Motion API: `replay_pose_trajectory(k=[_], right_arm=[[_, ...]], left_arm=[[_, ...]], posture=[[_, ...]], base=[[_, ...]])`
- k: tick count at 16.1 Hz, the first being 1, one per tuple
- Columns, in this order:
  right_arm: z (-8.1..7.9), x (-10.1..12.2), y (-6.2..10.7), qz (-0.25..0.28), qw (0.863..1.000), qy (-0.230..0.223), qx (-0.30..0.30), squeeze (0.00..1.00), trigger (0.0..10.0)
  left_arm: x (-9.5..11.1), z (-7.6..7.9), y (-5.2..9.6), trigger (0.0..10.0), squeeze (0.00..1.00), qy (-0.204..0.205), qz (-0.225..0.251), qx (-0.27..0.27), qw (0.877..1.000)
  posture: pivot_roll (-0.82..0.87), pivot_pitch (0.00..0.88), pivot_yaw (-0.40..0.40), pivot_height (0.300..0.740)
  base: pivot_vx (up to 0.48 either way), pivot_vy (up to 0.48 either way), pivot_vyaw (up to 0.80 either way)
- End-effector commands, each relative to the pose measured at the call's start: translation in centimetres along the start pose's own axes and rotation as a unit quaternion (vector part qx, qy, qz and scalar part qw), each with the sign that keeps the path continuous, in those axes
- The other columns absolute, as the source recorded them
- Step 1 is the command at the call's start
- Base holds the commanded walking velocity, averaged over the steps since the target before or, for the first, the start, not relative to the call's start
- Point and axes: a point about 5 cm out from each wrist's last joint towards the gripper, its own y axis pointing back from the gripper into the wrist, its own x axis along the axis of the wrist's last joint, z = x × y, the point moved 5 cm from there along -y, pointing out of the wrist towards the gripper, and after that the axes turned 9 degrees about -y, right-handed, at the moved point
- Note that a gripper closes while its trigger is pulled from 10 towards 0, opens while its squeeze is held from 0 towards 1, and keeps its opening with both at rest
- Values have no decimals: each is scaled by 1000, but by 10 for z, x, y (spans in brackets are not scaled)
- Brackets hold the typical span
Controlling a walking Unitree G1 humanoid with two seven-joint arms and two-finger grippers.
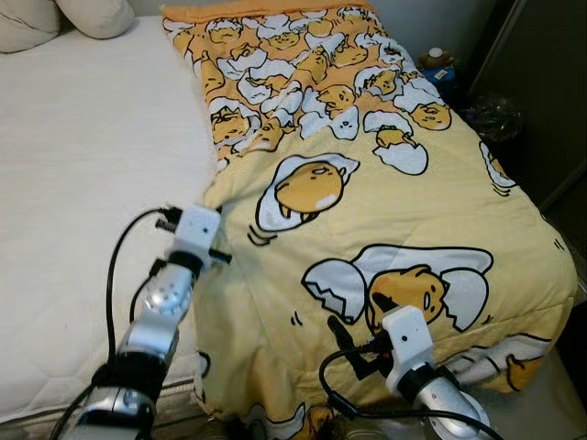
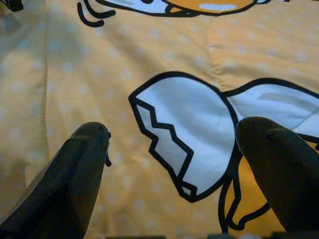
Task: Clean up the room
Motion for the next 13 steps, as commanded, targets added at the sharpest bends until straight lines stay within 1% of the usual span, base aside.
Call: replay_pose_trajectory(k=[1, 2, 3, 5, 6, 7, 8, 10, 11, 12, 13], right_arm=[[4, -2, 2, -2, 1000, -2, -3, 0, 10000], [4, -2, 2, -3, 1000, -2, -3, 0, 10000], [3, -3, 2, -3, 1000, -3, -3, 0, 10000], [3, -3, 3, -3, 1000, -4, -4, 0, 10000], [4, -4, 4, -3, 1000, -5, -6, 0, 10000], [4, -4, 5, -2, 1000, -5, -8, 0, 10000], [7, -3, 6, 1, 1000, -7, -14, 0, 10000], [13, 2, 4, 10, 1000, -13, -26, 0, 10000], [15, 4, 3, 13, 999, -15, -27, 0, 10000], [15, 5, 3, 13, 999, -15, -27, 0, 10000], [14, 6, 3, 14, 1000, -14, -24, 0, 10000]], left_arm=[[-6, -22, 5, 10000, 0, -7, -14, 53, 998], [-8, -23, 6, 10000, 0, -10, -19, 59, 998], [-14, -28, 10, 10000, 0, -20, -33, 74, 997], [-20, -32, 15, 10000, 0, -24, -45, 87, 995], [-26, -33, 22, 10000, 0, -7, -55, 101, 993], [-31, -29, 25, 10000, 0, 29, -61, 99, 993], [-34, -23, 27, 10000, 0, 48, -67, 90, 992], [-45, -14, 35, 10000, 0, 39, -87, 80, 992], [-59, -10, 41, 10000, 0, 19, -116, 75, 990], [-62, -9, 43, 10000, 0, 15, -124, 75, 989], [-75, -5, 50, 10000, 0, 12, -151, 70, 986]], posture=[[-106, 43, -3, 740], [-105, 45, -3, 740], [-106, 48, -1, 740], [-106, 52, -2, 740], [-108, 57, -7, 740], [-108, 59, -12, 740], [-108, 59, -16, 740], [-106, 62, -20, 740], [-104, 67, -25, 740], [-105, 68, -26, 740], [-107, 77, -31, 740]], base=[[0, 0, 0], [0, 0, 0], [0, 0, 0], [0, 0, 0], [0, 0, 0], [0, 0, 0], [0, 0, 0], [0, 0, 0], [0, 0, 0], [0, 0, 0], [0, 0, 0]])
